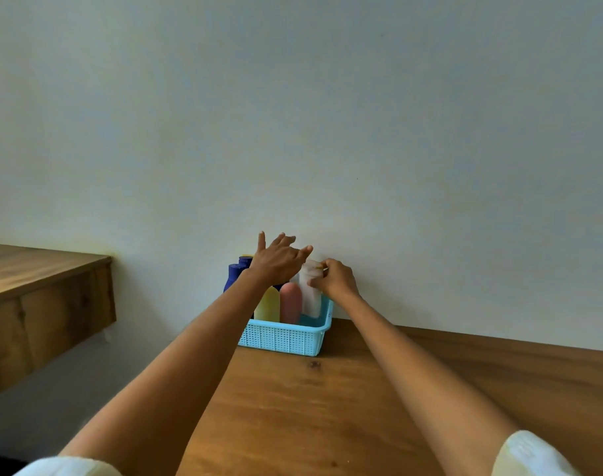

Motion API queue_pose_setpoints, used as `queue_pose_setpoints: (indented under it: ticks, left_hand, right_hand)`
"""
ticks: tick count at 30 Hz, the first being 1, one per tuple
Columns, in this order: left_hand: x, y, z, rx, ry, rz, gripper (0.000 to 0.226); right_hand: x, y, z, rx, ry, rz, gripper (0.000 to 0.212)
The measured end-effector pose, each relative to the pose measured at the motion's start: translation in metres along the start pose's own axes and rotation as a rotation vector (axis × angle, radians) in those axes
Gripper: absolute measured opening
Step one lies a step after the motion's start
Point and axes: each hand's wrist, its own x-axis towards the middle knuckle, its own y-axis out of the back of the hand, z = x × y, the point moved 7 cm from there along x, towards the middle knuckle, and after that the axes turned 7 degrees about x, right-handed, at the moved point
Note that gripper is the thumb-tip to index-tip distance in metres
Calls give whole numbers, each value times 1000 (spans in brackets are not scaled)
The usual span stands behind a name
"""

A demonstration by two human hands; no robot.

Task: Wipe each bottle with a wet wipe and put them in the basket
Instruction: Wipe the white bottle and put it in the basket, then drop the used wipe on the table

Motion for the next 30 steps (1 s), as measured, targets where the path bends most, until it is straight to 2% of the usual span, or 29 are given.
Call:
queue_pose_setpoints:
  ticks: [6, 11, 14, 17, 20, 24, 27, 30]
  left_hand:
    - [-4, -19, 4, 10, -34, -44, 50]
    - [-13, -14, 4, 8, -14, -33, 52]
    - [-23, 1, 7, -161, 53, 95, 49]
    - [-41, 15, 24, -341, 130, 293, 36]
    - [-65, 18, 54, -491, 109, 355, 32]
    - [-104, 18, 121, -708, -63, 133, 32]
    - [-143, 13, 182, -854, -182, -96, 29]
    - [-175, 6, 238, -796, -293, -293, 42]
  right_hand:
    - [0, -11, 21, -41, -52, -41, 47]
    - [-1, -9, 19, -54, -45, -86, 73]
    - [-10, 9, 13, -78, 4, -12, 65]
    - [-32, 38, 3, -81, 72, 87, 45]
    - [-65, 69, -8, -85, 134, 44, 29]
    - [-132, 124, -2, -254, 116, -165, 19]
    - [-183, 170, 22, -281, 2, -194, 20]
    - [-230, 201, 58, -290, -156, -249, 21]
